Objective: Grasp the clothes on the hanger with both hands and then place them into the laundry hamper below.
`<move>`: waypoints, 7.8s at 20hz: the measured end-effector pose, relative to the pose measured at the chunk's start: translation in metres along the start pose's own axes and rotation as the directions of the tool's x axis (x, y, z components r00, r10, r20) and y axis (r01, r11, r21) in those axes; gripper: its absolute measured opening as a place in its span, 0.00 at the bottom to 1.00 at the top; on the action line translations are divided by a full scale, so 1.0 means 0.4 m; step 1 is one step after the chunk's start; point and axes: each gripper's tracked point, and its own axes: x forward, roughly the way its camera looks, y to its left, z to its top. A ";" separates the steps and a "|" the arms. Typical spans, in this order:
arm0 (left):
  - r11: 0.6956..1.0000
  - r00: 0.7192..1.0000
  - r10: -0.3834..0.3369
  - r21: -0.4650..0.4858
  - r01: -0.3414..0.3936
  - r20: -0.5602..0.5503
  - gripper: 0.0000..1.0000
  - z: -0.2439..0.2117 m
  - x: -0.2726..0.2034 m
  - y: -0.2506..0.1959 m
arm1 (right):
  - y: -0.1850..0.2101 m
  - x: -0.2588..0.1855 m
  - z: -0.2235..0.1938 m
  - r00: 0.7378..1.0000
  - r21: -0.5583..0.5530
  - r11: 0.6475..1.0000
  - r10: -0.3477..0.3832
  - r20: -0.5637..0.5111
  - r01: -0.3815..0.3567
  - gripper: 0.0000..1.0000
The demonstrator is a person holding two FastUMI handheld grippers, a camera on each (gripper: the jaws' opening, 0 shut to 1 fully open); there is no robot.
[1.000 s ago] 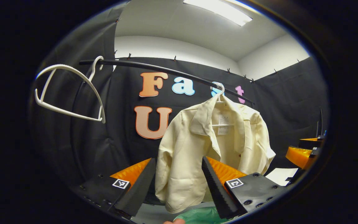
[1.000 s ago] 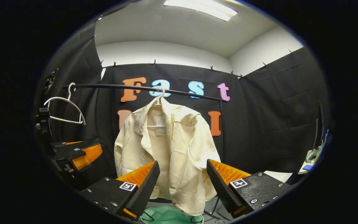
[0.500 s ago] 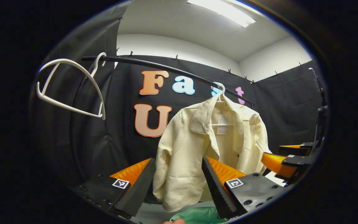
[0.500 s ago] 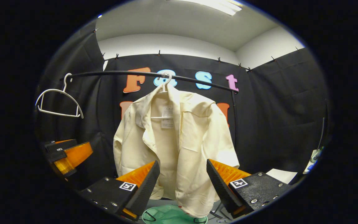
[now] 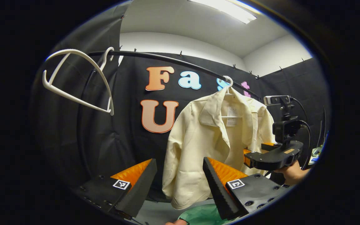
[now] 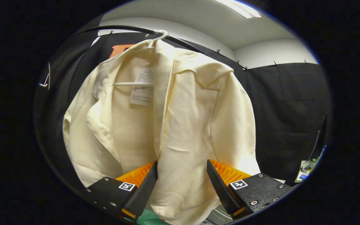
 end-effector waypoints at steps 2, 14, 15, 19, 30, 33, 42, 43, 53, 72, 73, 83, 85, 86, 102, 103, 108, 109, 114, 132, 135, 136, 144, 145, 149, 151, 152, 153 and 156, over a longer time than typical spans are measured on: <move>1.000 1.000 -0.013 0.007 0.013 -0.001 0.96 -0.009 0.006 -0.014 | -0.017 0.021 0.000 1.000 -0.014 1.000 0.010 -0.001 -0.010 0.90; 0.972 0.972 -0.234 -0.036 0.233 -0.027 0.97 -0.087 0.224 -0.274 | -0.084 -0.076 0.080 0.991 0.011 0.991 0.130 0.044 -0.130 0.00; 0.963 0.964 -0.264 -0.057 0.262 -0.029 0.97 -0.097 0.249 -0.310 | -0.085 -0.087 0.087 0.989 0.018 0.990 0.138 0.047 -0.138 0.00; 0.959 0.960 -0.275 -0.085 0.270 -0.048 0.96 -0.150 0.345 -0.396 | -0.113 -0.137 0.114 0.987 0.034 0.988 0.148 0.065 -0.150 0.00; 0.986 0.991 0.058 0.148 -0.075 0.119 0.97 -0.105 0.495 -0.264 | -0.142 -0.158 0.147 0.984 0.033 0.988 0.149 0.099 -0.153 0.00; 0.979 0.990 0.102 0.165 -0.117 0.100 0.96 -0.114 0.519 -0.195 | -0.145 -0.163 0.154 0.983 0.049 0.986 0.152 0.105 -0.157 0.00; 0.983 0.996 -0.006 0.181 -0.011 0.093 0.08 -0.074 0.477 -0.138 | -0.151 -0.200 0.180 0.977 0.080 0.982 0.161 0.140 -0.173 0.00; 0.981 0.994 -0.003 0.192 -0.018 0.105 0.07 -0.061 0.462 -0.123 | -0.151 -0.206 0.183 0.975 0.093 0.980 0.164 0.148 -0.179 0.01; 0.929 0.965 0.035 0.349 -0.127 0.258 0.07 0.082 0.392 -0.033 | -0.270 -0.255 0.273 0.971 0.066 0.995 0.061 0.233 -0.079 0.00; 0.909 0.925 0.113 0.338 -0.244 0.364 0.06 0.336 0.626 0.141 | -0.562 -0.011 0.607 0.923 0.067 0.995 -0.090 0.375 0.070 0.00; 0.915 0.927 0.117 0.323 -0.240 0.356 0.07 0.335 0.648 0.144 | -0.558 0.009 0.609 0.924 0.071 0.995 -0.085 0.372 0.062 0.00; 0.938 0.971 0.130 0.293 -0.185 0.199 0.07 0.173 0.805 0.178 | -0.490 0.201 0.432 0.967 0.091 0.996 -0.038 0.252 0.016 0.00; 0.933 0.975 0.137 0.307 -0.186 0.176 0.07 0.132 0.801 0.183 | -0.471 0.209 0.362 0.976 0.081 0.997 -0.027 0.218 0.010 0.00; 0.931 0.977 0.139 0.316 -0.185 0.164 0.07 0.111 0.796 0.186 | -0.458 0.205 0.334 0.979 0.071 0.997 -0.020 0.202 0.006 0.00; 0.923 0.978 0.199 0.325 -0.208 0.059 0.07 0.004 0.436 0.268 | -0.350 -0.134 0.185 0.990 0.017 1.000 0.023 0.139 -0.026 0.00; 0.924 0.978 0.201 0.321 -0.208 0.055 0.07 0.006 0.408 0.268 | -0.343 -0.160 0.184 0.991 0.022 0.999 0.030 0.134 -0.033 0.00; 0.947 0.984 0.179 0.269 -0.177 0.016 0.06 0.007 0.278 0.210 | -0.274 -0.272 0.189 0.988 0.094 0.991 0.087 0.128 -0.100 0.00; 0.950 0.986 0.168 0.265 -0.166 0.012 0.07 0.005 0.254 0.187 | -0.261 -0.290 0.183 0.987 0.105 0.988 0.097 0.126 -0.110 0.00; 0.973 0.995 0.091 0.216 -0.082 -0.030 0.07 -0.029 0.175 0.095 | -0.179 -0.356 0.128 0.983 0.107 0.981 0.154 0.097 -0.164 0.00; 0.979 0.932 -0.159 0.068 0.191 -0.326 0.07 -0.342 0.066 -0.167 | 0.068 -0.399 -0.210 0.923 0.202 0.928 0.346 -0.168 -0.312 0.00; 0.978 0.900 -0.190 0.006 0.208 -0.392 0.07 -0.407 0.042 -0.197 | 0.076 -0.403 -0.272 0.908 0.206 0.927 0.355 -0.221 -0.313 0.00; 0.978 0.892 -0.195 -0.011 0.209 -0.408 0.07 -0.424 0.041 -0.203 | 0.079 -0.403 -0.300 0.902 0.207 0.927 0.358 -0.240 -0.313 0.00; 0.972 0.822 -0.220 -0.044 0.232 -0.525 0.07 -0.552 0.022 -0.233 | 0.098 -0.401 -0.424 0.854 0.263 0.918 0.378 -0.359 -0.296 0.00; 0.972 0.814 -0.225 -0.059 0.229 -0.535 0.07 -0.563 0.018 -0.233 | 0.102 -0.403 -0.431 0.850 0.272 0.917 0.380 -0.365 -0.293 0.00; 0.975 0.781 -0.216 -0.084 0.207 -0.585 0.07 -0.609 0.024 -0.227 | 0.110 -0.387 -0.479 0.833 0.282 0.920 0.372 -0.409 -0.272 0.00; 0.977 0.771 -0.206 -0.084 0.196 -0.602 0.07 -0.623 0.028 -0.222 | 0.106 -0.391 -0.500 0.827 0.297 0.919 0.370 -0.424 -0.259 0.00; 0.978 0.769 -0.199 -0.078 0.191 -0.607 0.07 -0.630 0.027 -0.219 | 0.107 -0.384 -0.509 0.823 0.304 0.919 0.369 -0.432 -0.252 0.00; 0.979 0.764 -0.193 -0.072 0.190 -0.616 0.07 -0.640 0.025 -0.216 | 0.106 -0.382 -0.518 0.819 0.307 0.919 0.368 -0.440 -0.248 0.04; 0.983 0.753 -0.166 -0.044 0.180 -0.637 0.11 -0.650 0.029 -0.203 | 0.091 -0.417 -0.550 0.810 0.290 0.930 0.344 -0.474 -0.225 0.11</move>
